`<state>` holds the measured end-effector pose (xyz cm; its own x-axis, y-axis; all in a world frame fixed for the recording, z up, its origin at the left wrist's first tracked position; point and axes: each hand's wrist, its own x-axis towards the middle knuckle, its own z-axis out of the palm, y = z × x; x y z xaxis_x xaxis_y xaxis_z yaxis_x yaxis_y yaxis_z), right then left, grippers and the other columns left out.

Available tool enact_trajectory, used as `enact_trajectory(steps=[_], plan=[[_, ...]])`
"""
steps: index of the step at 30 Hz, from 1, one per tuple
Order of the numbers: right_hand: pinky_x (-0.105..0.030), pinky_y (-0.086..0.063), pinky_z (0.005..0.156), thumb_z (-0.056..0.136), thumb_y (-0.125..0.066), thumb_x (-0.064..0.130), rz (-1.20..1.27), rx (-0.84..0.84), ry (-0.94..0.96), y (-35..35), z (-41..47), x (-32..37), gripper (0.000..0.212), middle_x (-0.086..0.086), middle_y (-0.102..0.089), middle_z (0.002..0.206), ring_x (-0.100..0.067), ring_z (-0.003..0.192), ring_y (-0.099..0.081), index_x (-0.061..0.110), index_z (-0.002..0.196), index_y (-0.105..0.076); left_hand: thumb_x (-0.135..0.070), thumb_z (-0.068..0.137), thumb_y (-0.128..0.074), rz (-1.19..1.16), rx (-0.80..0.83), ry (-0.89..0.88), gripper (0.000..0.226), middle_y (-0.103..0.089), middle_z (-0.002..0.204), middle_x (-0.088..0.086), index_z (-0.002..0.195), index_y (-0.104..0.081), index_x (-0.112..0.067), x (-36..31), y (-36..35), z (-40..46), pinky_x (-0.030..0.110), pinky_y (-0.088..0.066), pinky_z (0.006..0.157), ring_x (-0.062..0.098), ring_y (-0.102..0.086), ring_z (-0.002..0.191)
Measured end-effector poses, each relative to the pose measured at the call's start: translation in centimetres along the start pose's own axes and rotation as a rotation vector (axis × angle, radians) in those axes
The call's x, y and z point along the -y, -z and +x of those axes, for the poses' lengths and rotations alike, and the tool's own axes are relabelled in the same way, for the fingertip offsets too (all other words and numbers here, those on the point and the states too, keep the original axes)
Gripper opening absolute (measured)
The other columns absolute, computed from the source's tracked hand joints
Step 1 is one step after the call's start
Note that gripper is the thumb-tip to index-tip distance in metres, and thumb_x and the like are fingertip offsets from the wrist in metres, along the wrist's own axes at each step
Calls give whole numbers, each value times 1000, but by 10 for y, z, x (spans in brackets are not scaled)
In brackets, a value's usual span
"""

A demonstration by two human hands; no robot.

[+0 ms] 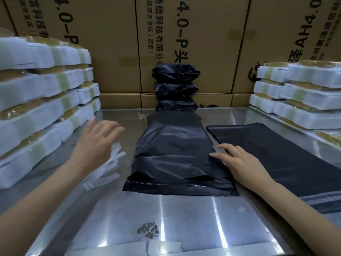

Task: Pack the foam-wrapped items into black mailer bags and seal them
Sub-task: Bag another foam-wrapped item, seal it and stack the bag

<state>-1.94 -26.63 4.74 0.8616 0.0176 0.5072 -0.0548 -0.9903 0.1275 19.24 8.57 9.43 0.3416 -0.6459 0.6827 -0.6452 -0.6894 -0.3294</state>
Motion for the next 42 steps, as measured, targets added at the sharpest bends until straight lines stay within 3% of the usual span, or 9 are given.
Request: enact_trajectory(steps=[4, 8, 11, 15, 21, 26, 31, 38, 42], plan=[[-31, -51, 52, 74, -77, 4, -74, 12, 46, 0, -2, -4, 54, -3, -61, 123, -23, 85, -62, 30, 121, -67, 0, 72, -50, -143, 53, -221, 32, -71, 88, 6, 84, -75, -16, -11, 2, -10, 53, -40, 100, 24, -69, 83], [-31, -50, 51, 73, -79, 5, -70, 25, 66, 1, -2, -6, 54, -4, -62, 121, -23, 82, -62, 29, 120, -68, -24, 99, -33, -1425, 171, 678, 44, -72, 81, 12, 81, -71, -13, -8, 9, 8, 45, -46, 82, 21, -67, 76], [-30, -49, 61, 81, -68, 4, -29, 66, 44, -3, -1, -7, 56, 0, -54, 132, -22, 95, -59, 33, 129, -60, -36, 94, -46, -1023, 109, 591, 26, -65, 107, 2, 101, -65, -19, -8, 7, 11, 34, -41, 89, 21, -59, 103], [-25, -44, 68, 88, -57, 6, 9, 97, 33, -9, -2, -13, 60, 6, -43, 142, -17, 105, -51, 40, 137, -49, -12, 74, -68, -212, 219, -233, 50, -61, 122, 2, 124, -60, -17, -23, -4, -4, 46, -43, 98, 24, -57, 114], [-36, -56, 74, 71, -76, -1, -35, 65, 155, -1, 7, -7, 65, -2, -60, 128, -25, 101, -62, 27, 129, -61, -6, 75, -56, -217, 245, -452, 39, -70, 107, 1, 109, -71, -15, -41, -9, -2, 33, -56, 82, 20, -68, 95], [-37, -46, 95, 94, -58, 12, 79, 118, 147, -5, 6, -5, 47, 17, -49, 139, -19, 120, -50, 34, 136, -52, 6, 59, -75, -421, 253, -356, 52, -69, 112, 1, 106, -72, -15, -49, -20, -9, 25, -53, 81, 20, -68, 101], [-30, -45, 92, 89, -64, 19, 254, 62, -34, -3, 4, -4, 44, 11, -56, 122, -11, 111, -55, 37, 128, -58, -33, 80, -58, -707, 225, 104, 20, -65, 97, -18, 96, -62, -44, -52, -30, -5, 3, -42, 70, 14, -65, 103], [-46, -49, 62, 86, -51, 2, 577, -196, -236, -13, 8, 3, 18, 2, -62, 71, -25, 66, -60, 16, 87, -62, -34, 80, -43, -1113, 22, 433, 18, -48, 60, 19, 84, -57, -25, -58, -48, -11, 49, -38, 48, 28, -41, 53], [-45, -43, 49, 100, -42, 19, 829, -323, -287, -16, 11, 3, 30, -2, -53, 58, -28, 52, -51, 27, 73, -54, -9, 83, -45, -1328, -66, 617, 16, -47, 58, 13, 68, -50, -4, -78, -38, -2, 40, -38, 54, 18, -39, 62]])
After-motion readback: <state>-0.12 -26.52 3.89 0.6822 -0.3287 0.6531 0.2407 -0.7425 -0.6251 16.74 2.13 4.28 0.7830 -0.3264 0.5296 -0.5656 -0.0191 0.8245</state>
